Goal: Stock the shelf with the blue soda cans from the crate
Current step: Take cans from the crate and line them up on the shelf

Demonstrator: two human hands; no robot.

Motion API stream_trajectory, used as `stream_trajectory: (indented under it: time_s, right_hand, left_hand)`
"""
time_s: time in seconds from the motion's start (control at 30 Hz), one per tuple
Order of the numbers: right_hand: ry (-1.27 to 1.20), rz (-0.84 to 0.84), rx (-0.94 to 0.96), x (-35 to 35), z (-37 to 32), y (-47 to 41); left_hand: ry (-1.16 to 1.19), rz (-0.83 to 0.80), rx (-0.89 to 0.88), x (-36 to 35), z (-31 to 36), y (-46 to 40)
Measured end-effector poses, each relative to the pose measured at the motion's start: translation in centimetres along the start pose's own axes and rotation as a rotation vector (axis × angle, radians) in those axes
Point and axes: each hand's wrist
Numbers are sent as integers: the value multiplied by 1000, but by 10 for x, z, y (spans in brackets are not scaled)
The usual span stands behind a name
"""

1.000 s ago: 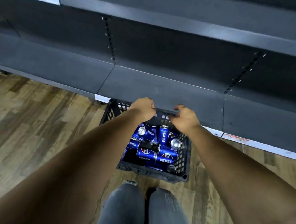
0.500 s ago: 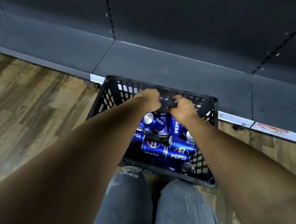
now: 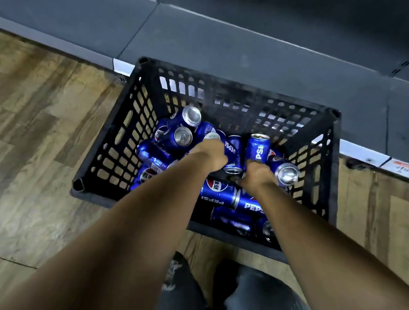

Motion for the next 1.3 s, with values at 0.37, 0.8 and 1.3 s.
stream_trajectory:
  time_s: [0.37, 0.8, 1.3]
  right_hand:
    - [319, 116, -77, -63, 24, -23]
    - [483, 73, -89, -56, 16, -45]
    - [-142, 6, -42, -41, -6, -29]
  left_hand:
    - [193, -27, 86, -67, -53, 10]
    - [116, -50, 39, -69, -53, 6]
    - [241, 57, 49, -64, -47, 17]
Point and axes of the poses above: each hand's wrist, its own y-axis away from the middle knuckle, its own x-axis out of the back of the hand, z = x × y, and after that the axes turned 15 degrees about -x, right-handed
